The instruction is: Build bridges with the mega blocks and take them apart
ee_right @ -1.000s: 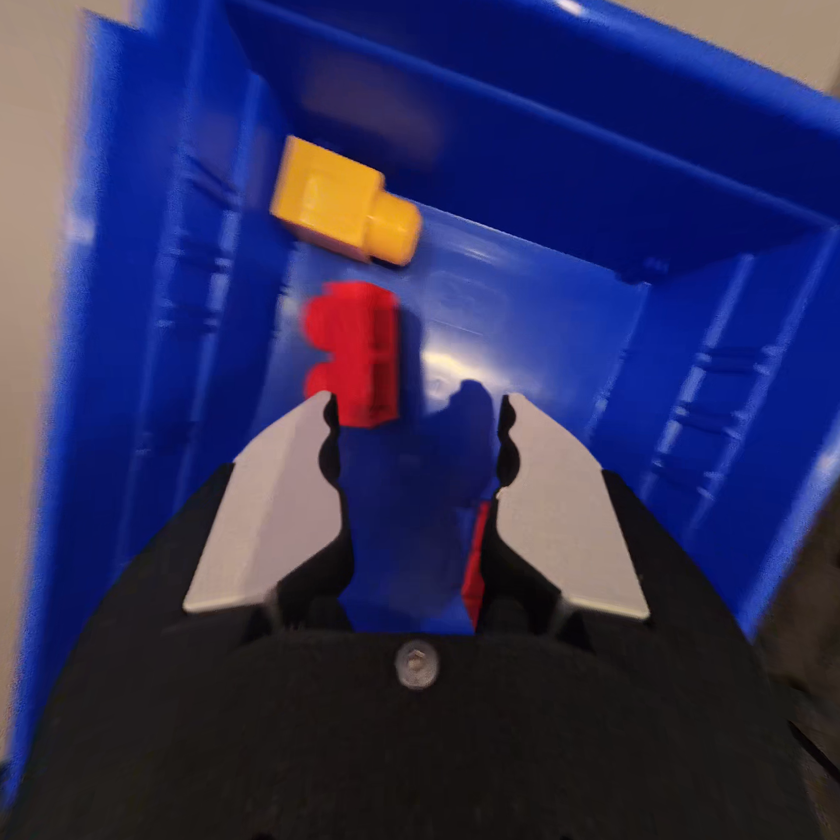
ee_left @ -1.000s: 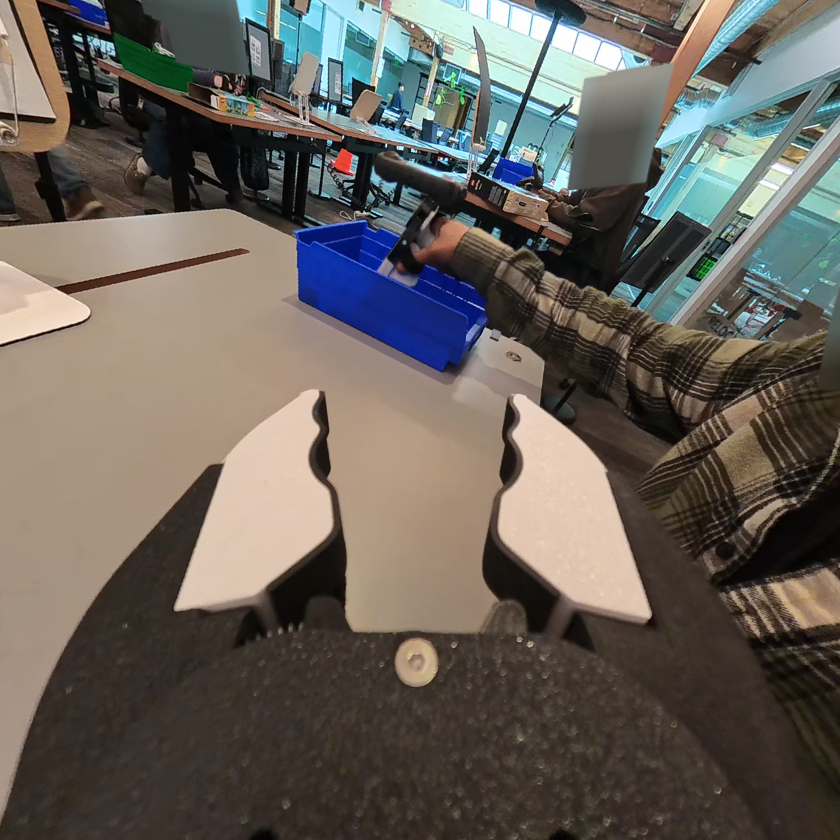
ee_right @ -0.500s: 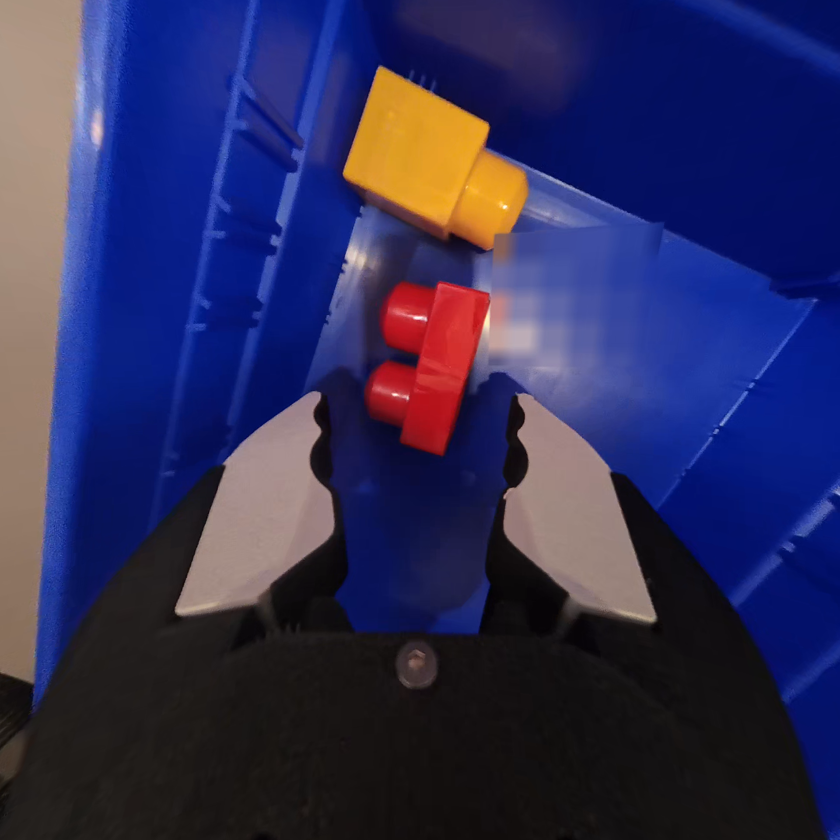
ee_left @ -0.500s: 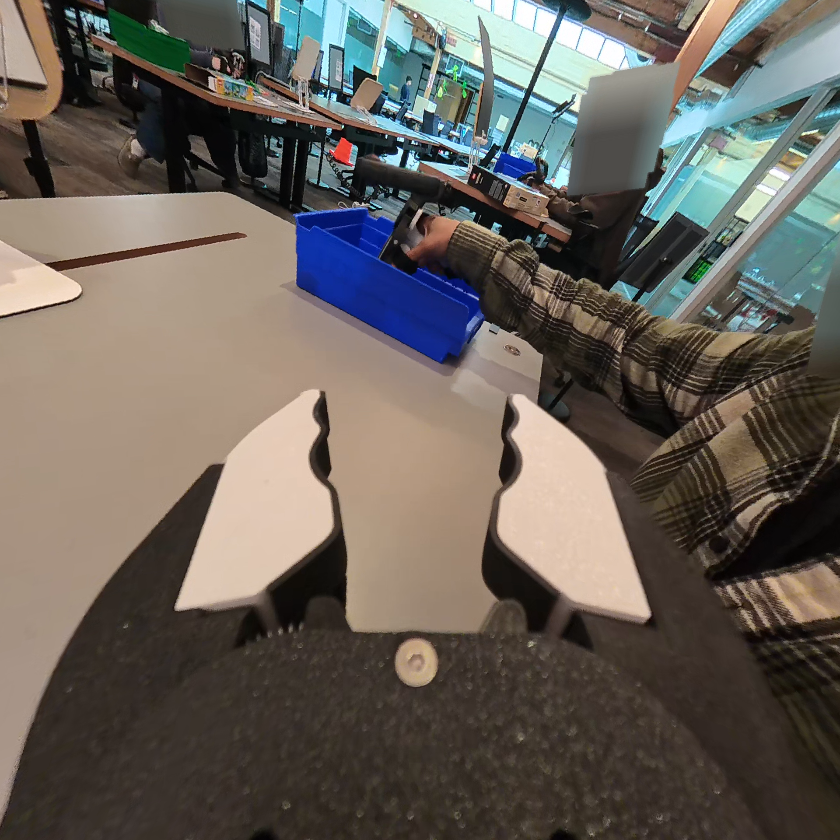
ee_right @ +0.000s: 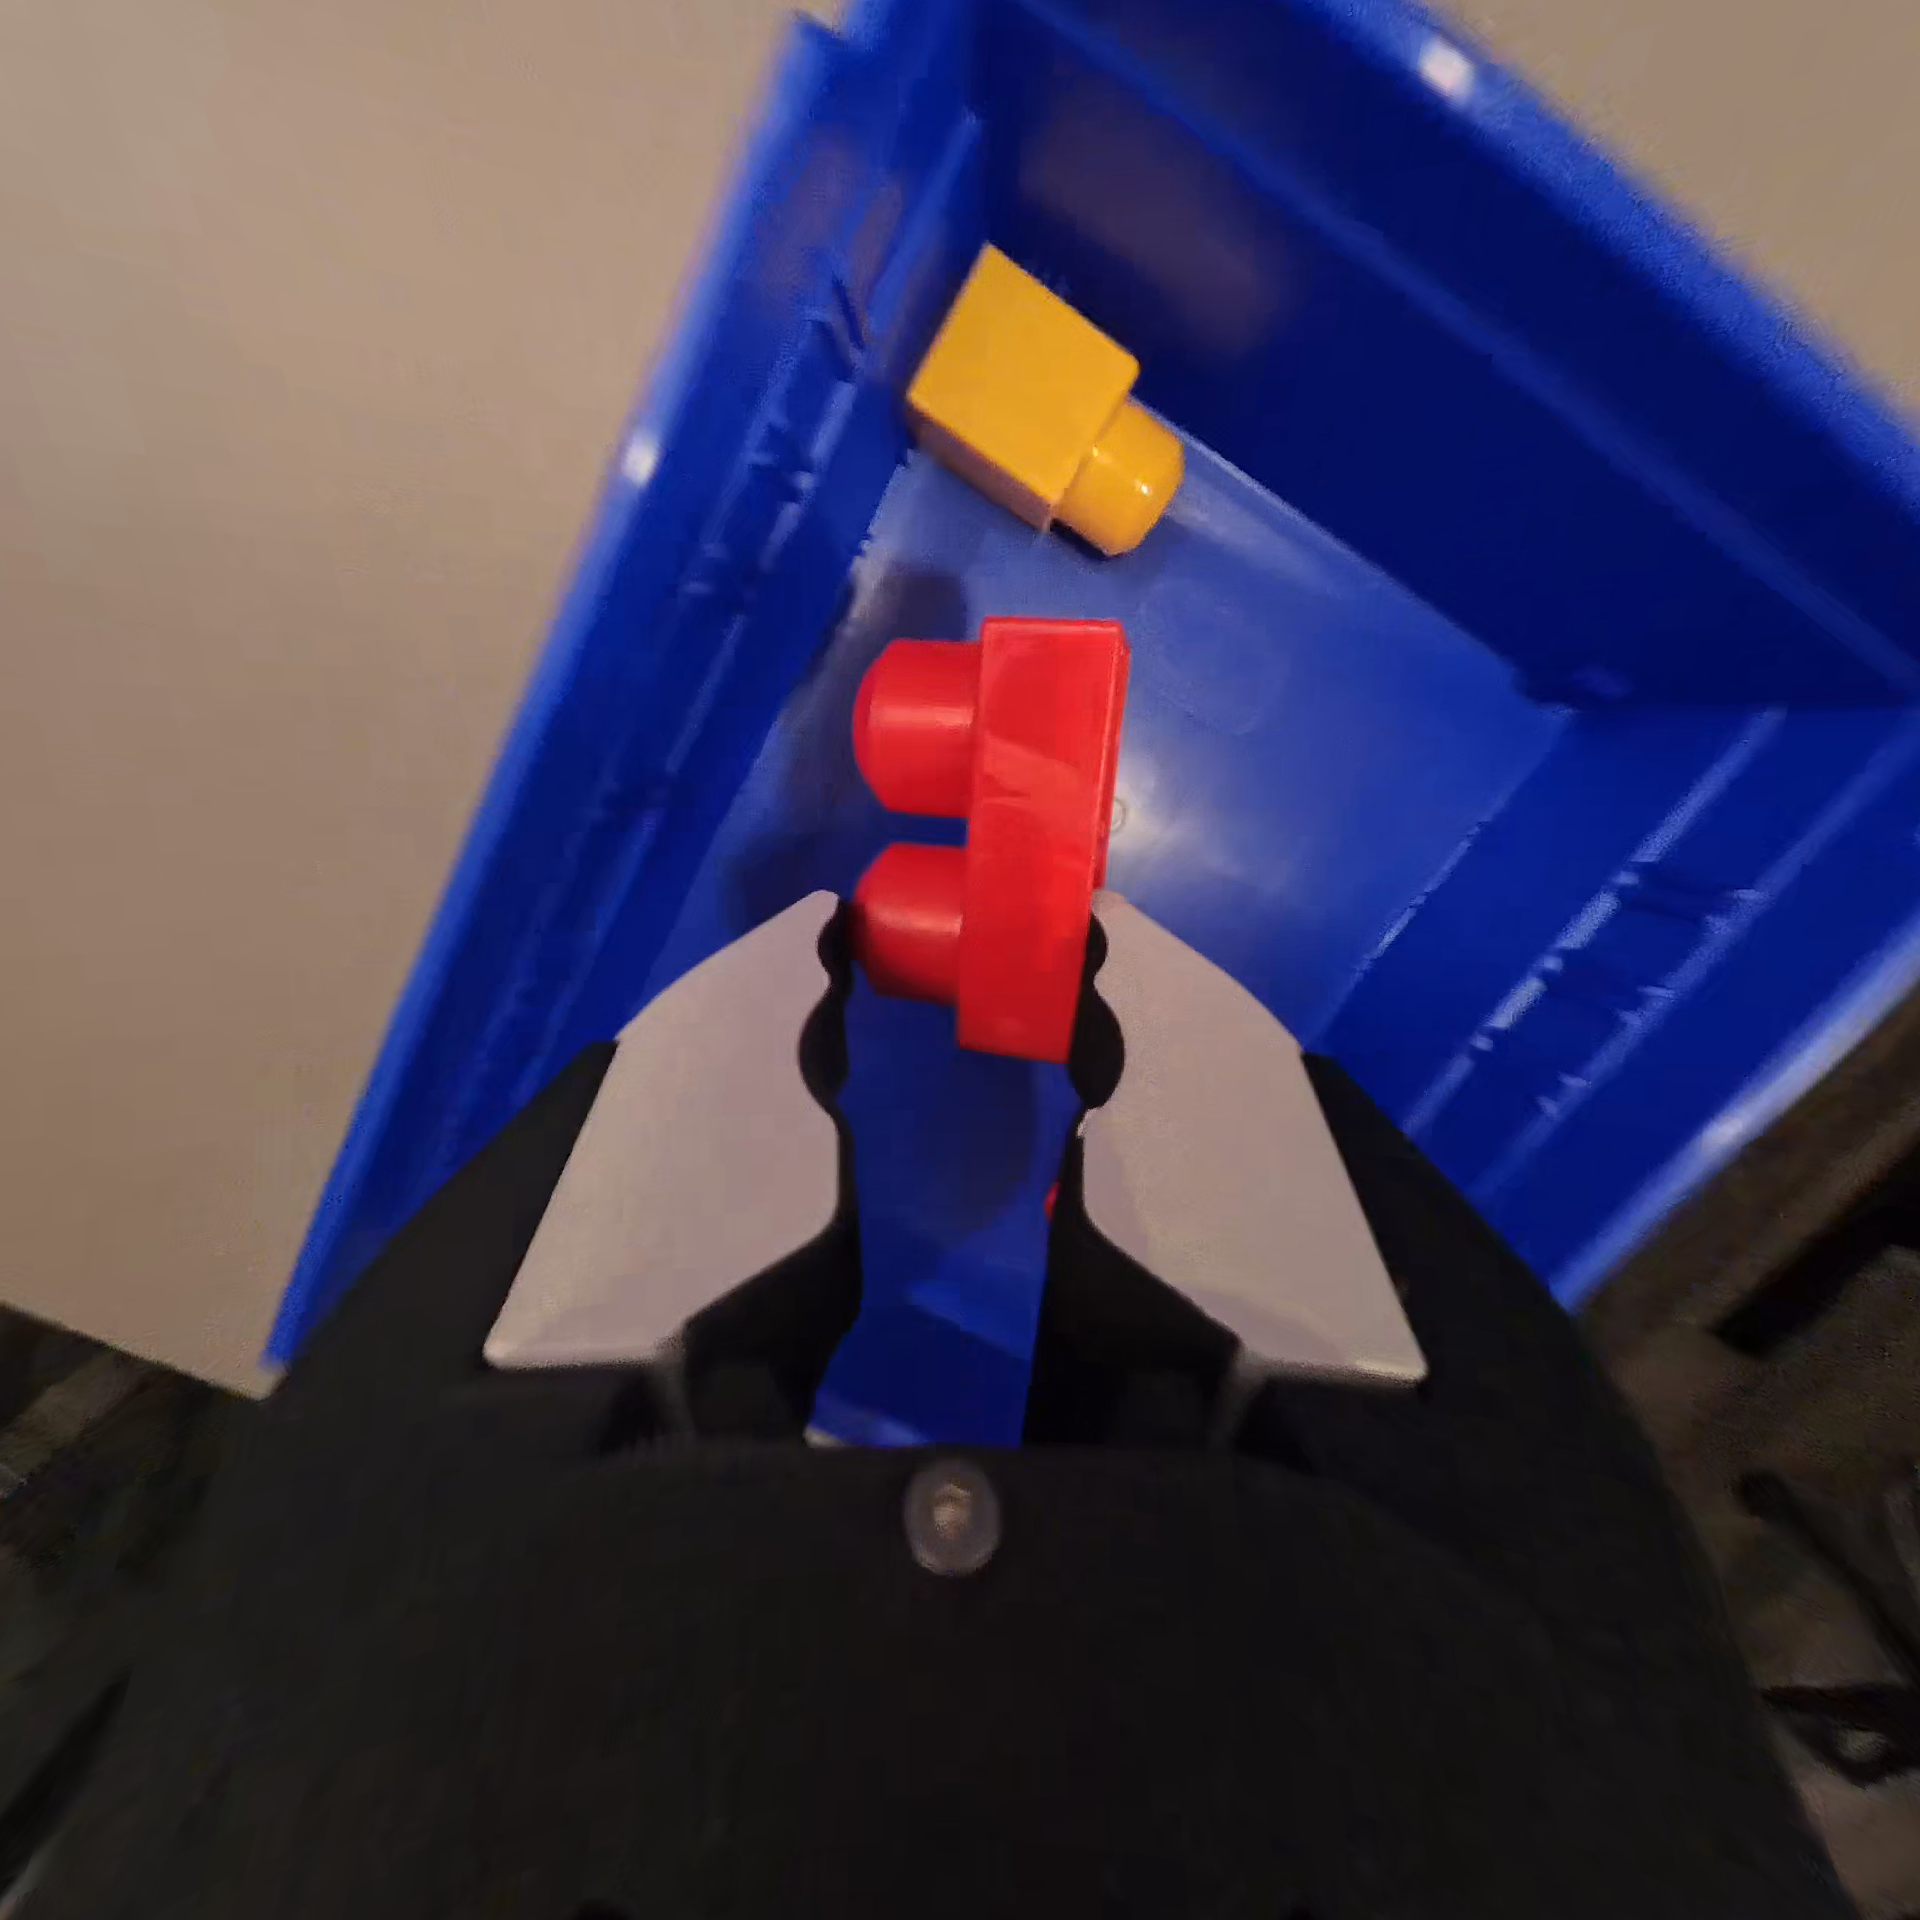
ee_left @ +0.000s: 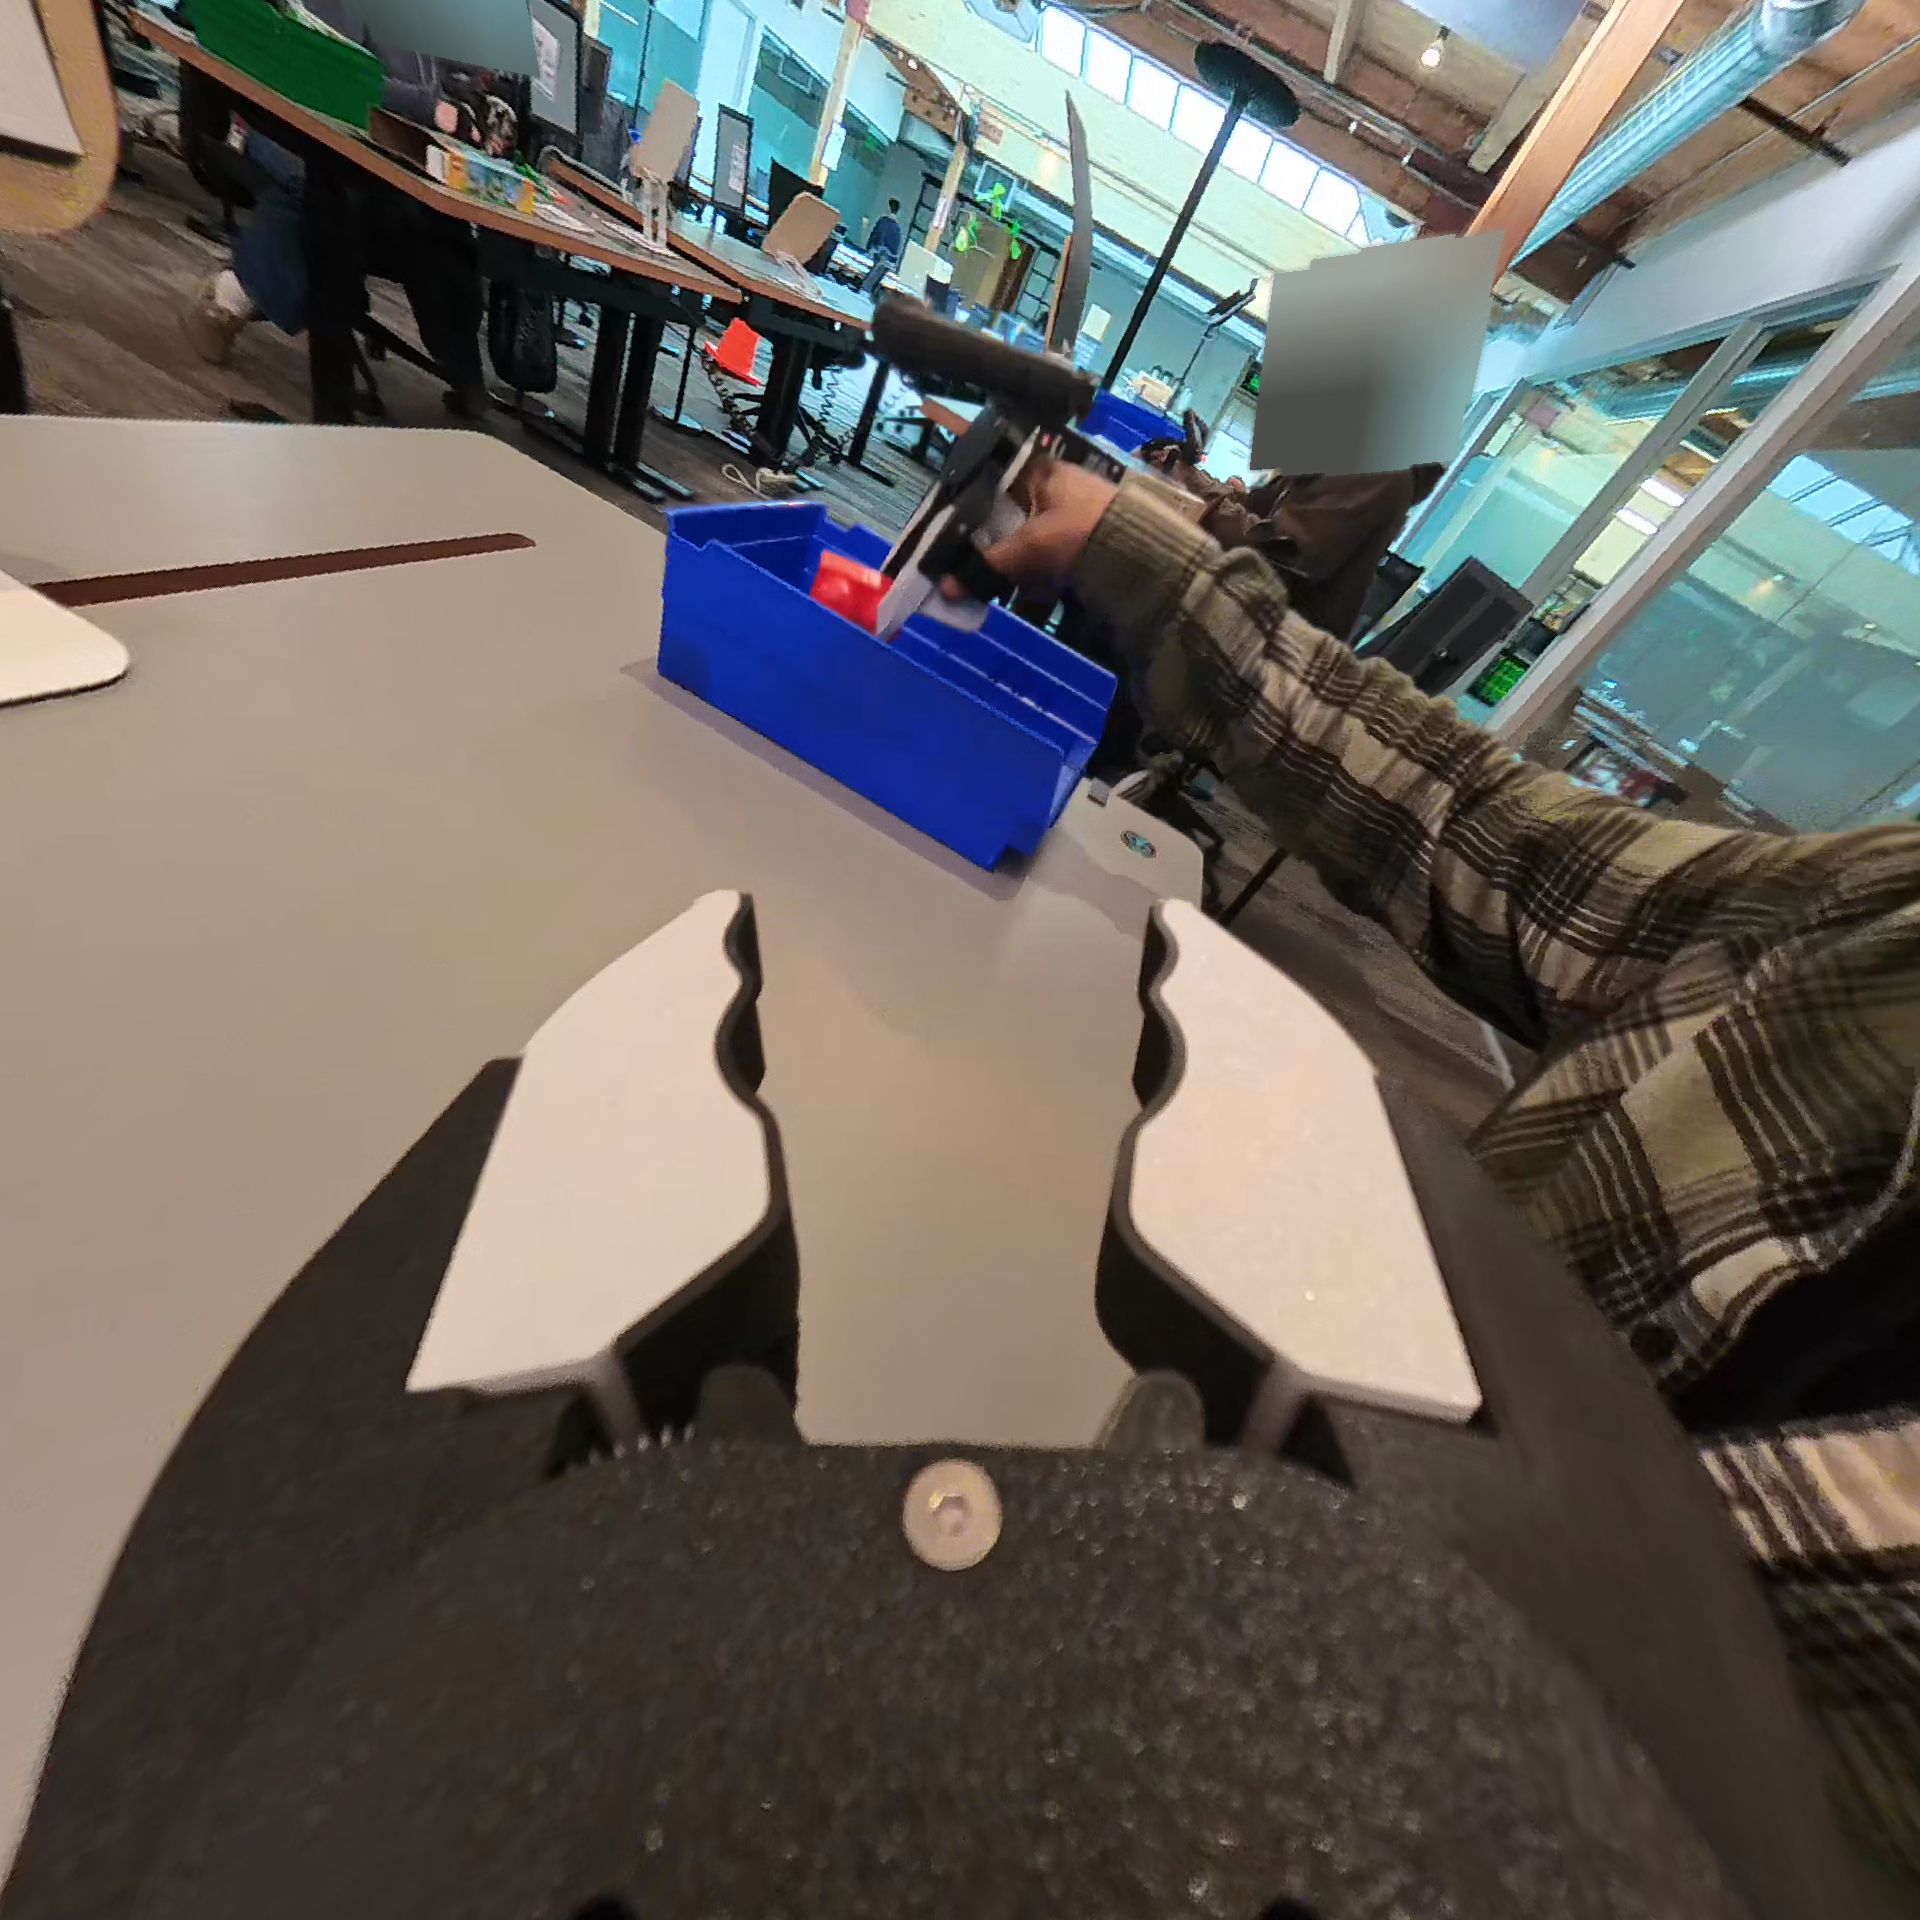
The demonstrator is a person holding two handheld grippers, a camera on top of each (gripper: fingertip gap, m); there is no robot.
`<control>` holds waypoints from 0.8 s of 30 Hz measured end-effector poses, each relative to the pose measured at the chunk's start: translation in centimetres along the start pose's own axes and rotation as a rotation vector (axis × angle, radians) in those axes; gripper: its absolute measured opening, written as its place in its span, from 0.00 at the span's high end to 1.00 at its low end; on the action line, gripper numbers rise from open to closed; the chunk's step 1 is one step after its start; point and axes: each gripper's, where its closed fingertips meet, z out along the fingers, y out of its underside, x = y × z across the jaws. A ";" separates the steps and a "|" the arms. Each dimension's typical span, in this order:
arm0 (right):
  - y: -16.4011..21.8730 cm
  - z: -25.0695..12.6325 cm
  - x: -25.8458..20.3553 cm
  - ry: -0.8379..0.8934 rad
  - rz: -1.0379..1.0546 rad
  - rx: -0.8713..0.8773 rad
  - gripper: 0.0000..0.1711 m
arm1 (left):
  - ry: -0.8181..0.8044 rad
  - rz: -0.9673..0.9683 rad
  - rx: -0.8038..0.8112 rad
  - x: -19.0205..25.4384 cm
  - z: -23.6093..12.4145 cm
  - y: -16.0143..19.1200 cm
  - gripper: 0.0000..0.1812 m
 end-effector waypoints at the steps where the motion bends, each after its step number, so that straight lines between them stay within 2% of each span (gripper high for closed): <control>1: -0.5 -1.5 -0.6 0.012 -0.051 0.011 0.77 | 0.011 -0.009 -0.001 -0.3 0.7 -0.5 0.61; 5: -2.9 -6.7 -5.4 0.037 -0.259 0.069 0.77 | 0.108 -0.093 0.015 -1.2 4.5 -2.8 0.62; 8: -5.2 -8.3 -11.2 0.005 -0.431 0.126 0.77 | 0.163 -0.174 -0.009 -2.4 7.8 -3.6 0.60; 12: -7.0 -7.8 -18.7 -0.021 -0.671 0.138 0.77 | 0.277 -0.369 -0.025 -2.9 11.3 -3.8 0.59; 15: -7.9 -6.7 -23.0 -0.058 -0.772 0.136 0.77 | 0.319 -0.473 -0.032 -3.1 12.7 -3.3 0.58; 21: -9.1 -5.4 -28.0 -0.121 -0.890 0.120 0.77 | 0.328 -0.543 -0.051 -3.1 13.2 -2.0 0.57; 24: -9.4 -5.2 -29.5 -0.142 -0.913 0.128 0.77 | 0.347 -0.562 -0.051 -3.3 12.8 -1.7 0.64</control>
